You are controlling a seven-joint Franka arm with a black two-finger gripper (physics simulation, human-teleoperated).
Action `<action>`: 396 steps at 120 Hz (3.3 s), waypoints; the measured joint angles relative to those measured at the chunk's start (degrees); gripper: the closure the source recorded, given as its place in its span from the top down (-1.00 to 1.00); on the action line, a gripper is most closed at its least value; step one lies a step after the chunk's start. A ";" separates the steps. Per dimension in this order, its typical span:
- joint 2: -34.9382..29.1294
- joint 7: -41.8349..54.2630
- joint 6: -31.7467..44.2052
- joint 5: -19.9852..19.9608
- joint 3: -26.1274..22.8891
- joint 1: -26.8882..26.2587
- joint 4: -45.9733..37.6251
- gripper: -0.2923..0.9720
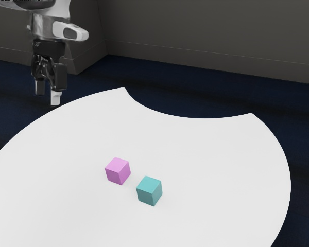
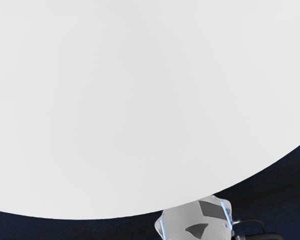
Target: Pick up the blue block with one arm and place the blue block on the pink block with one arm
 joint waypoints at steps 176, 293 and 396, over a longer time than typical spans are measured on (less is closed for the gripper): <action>-5.95 49.92 71.23 -18.19 -40.82 22.77 -48.36 0.54; -32.28 83.47 59.30 -47.39 -96.66 91.09 -29.64 0.54; -45.73 93.74 53.22 -54.66 -102.99 96.70 -26.66 0.54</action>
